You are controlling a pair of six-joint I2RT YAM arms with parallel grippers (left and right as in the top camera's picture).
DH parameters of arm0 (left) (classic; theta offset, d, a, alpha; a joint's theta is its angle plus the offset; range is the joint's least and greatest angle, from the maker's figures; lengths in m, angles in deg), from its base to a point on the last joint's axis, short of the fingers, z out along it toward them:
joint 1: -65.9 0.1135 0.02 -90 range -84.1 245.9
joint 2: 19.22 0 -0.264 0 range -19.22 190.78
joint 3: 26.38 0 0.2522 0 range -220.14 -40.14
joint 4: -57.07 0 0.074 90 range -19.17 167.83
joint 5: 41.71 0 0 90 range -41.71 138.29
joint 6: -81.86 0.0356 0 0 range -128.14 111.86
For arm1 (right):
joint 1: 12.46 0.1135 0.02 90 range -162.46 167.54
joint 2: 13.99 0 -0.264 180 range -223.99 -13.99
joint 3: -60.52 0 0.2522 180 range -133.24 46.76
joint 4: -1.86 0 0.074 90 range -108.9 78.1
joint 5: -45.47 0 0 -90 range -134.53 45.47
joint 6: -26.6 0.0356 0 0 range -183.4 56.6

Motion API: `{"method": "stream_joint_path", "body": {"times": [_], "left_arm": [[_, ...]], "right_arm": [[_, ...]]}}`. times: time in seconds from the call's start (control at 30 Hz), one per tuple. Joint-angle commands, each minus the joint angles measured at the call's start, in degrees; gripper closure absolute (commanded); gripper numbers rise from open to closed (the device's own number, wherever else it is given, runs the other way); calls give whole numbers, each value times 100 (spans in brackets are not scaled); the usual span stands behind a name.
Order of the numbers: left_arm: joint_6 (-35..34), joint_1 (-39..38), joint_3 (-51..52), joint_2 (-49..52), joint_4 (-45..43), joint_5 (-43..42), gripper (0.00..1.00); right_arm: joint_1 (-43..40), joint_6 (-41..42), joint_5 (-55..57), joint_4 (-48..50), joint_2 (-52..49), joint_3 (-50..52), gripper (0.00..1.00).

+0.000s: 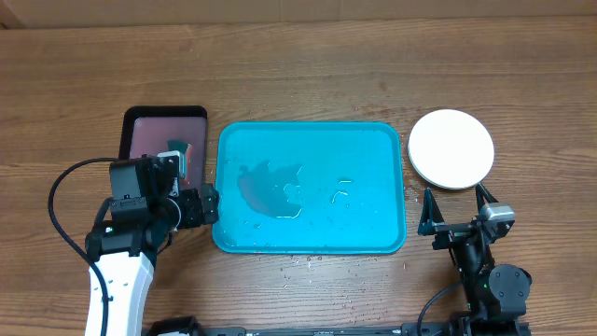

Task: Clean dirty plates on tray and stack at the side

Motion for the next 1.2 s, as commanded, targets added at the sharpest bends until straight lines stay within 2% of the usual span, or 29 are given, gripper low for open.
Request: {"method": "stream_joint_path", "body": {"times": [0.0, 0.37, 0.63, 0.7, 0.93, 1.17], "left_arm": [[85, -11, 24, 31, -4, -94, 0], [85, -129, 28, -297, 13, -94, 0], [136, -140, 66, -1554, 282, -48, 0], [153, -140, 267, -1982, -72, -48, 0], [149, -603, 2236, -3705, -2686, 26, 0], [-197, -728, 3716, -5287, -4301, 341, 0]], "right_arm": [[-11, -44, -20, 31, 61, 57, 0], [-11, -44, -20, 31, 61, 57, 0], [-11, -44, -20, 31, 61, 57, 0], [-11, -44, -20, 31, 61, 57, 0], [-11, -44, -20, 31, 61, 57, 0], [-11, -44, -20, 31, 61, 57, 0]]}}
